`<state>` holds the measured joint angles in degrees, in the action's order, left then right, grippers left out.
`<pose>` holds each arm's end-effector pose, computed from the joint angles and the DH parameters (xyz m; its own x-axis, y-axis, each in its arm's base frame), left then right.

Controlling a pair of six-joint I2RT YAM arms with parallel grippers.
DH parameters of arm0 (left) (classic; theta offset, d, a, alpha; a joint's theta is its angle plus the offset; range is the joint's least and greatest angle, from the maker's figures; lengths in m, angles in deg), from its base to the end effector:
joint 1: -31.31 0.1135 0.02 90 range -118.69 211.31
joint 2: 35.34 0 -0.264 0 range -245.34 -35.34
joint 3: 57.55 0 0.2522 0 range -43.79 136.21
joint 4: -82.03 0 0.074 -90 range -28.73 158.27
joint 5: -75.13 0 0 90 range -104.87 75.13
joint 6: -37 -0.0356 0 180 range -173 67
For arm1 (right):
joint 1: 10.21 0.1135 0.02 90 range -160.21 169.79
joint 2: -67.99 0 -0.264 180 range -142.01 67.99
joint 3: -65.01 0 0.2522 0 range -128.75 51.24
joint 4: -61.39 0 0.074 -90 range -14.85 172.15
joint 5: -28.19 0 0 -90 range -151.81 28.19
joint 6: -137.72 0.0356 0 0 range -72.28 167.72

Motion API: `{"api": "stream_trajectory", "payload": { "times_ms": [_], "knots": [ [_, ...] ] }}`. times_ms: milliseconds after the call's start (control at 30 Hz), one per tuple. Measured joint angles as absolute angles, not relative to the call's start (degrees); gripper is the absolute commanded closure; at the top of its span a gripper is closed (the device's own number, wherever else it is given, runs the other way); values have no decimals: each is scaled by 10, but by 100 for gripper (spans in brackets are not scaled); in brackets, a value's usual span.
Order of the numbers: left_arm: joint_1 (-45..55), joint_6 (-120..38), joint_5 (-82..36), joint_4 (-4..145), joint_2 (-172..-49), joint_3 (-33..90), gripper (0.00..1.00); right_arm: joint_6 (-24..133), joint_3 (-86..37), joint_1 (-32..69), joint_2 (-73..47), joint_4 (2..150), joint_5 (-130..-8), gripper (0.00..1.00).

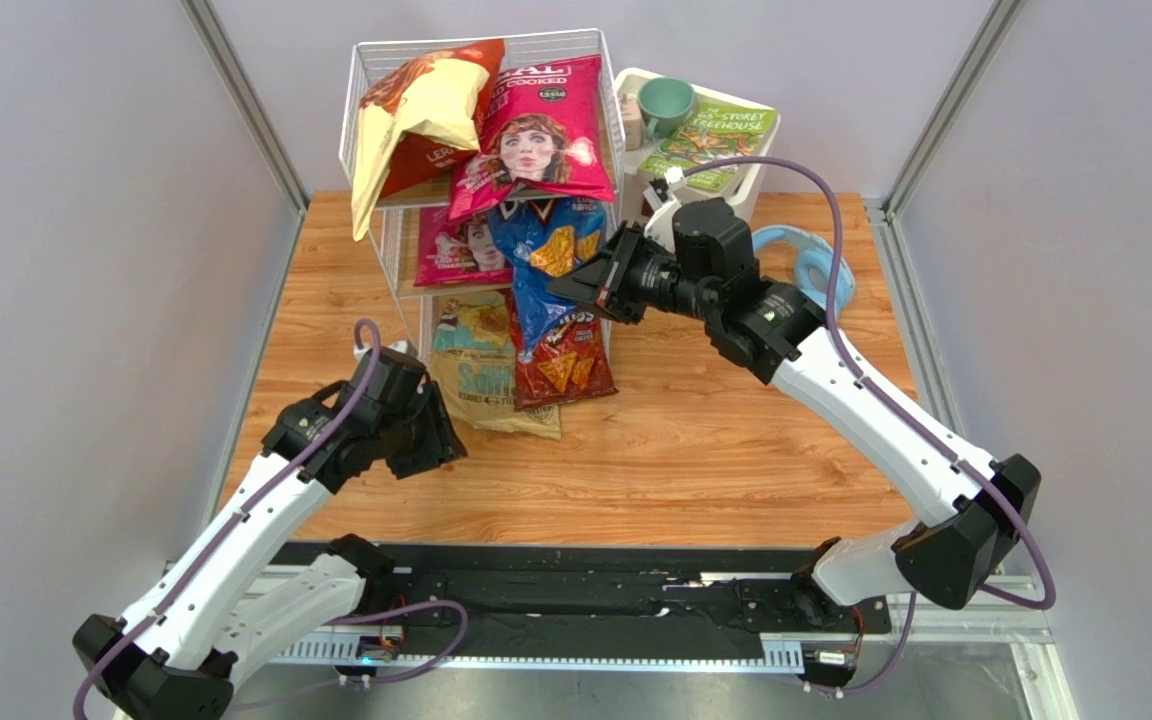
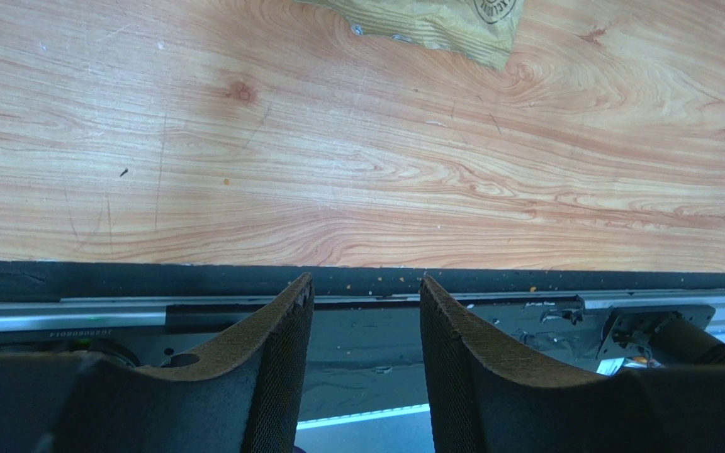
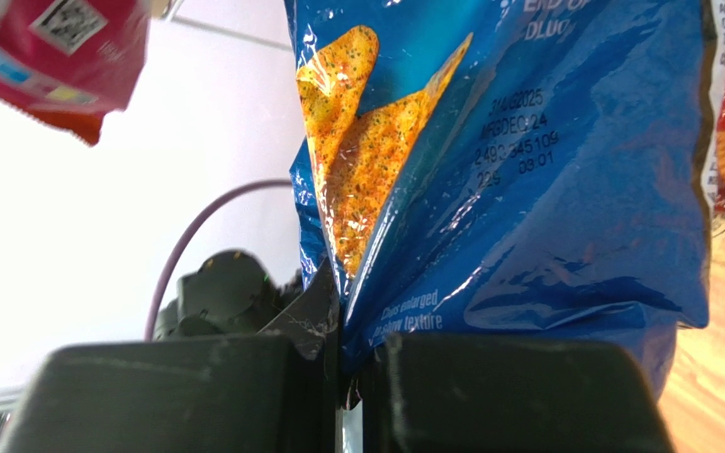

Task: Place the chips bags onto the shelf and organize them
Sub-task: Place the potato chip on the shelf.

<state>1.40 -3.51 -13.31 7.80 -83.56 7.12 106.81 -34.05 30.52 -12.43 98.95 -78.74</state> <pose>0.1257 -0.0712 0.2891 -0.8458 -0.3903 -0.3638 -0.2419 0.8883 -0.3904 0.2336 0.2149 0.4194 -0.8409 0.3591 -0.4049 -0.2171 0.4616 0.8601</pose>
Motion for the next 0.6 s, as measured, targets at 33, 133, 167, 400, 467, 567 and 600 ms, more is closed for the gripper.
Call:
{"api": "stream_trajectory", "payload": {
  "times_ms": [33,133,167,400,467,567,600],
  "knots": [
    [14,-36,-133,78,-836,71,49,1070,-332,305,-124,979,-778,100],
    [14,-37,-133,78,-836,71,49,1084,-292,305,-124,928,-748,100],
    [14,-37,-133,79,-836,71,49,1088,-282,305,-124,917,-741,100],
    [15,-39,-135,81,-840,71,49,1115,-255,305,-131,858,-714,100],
    [17,-41,-136,82,-844,71,49,1118,-255,306,-136,840,-710,100],
    [18,-41,-136,85,-846,71,49,1123,-257,306,-151,813,-707,100],
    [18,-42,-137,85,-846,71,49,1124,-260,306,-160,806,-707,100]
  ]
}}
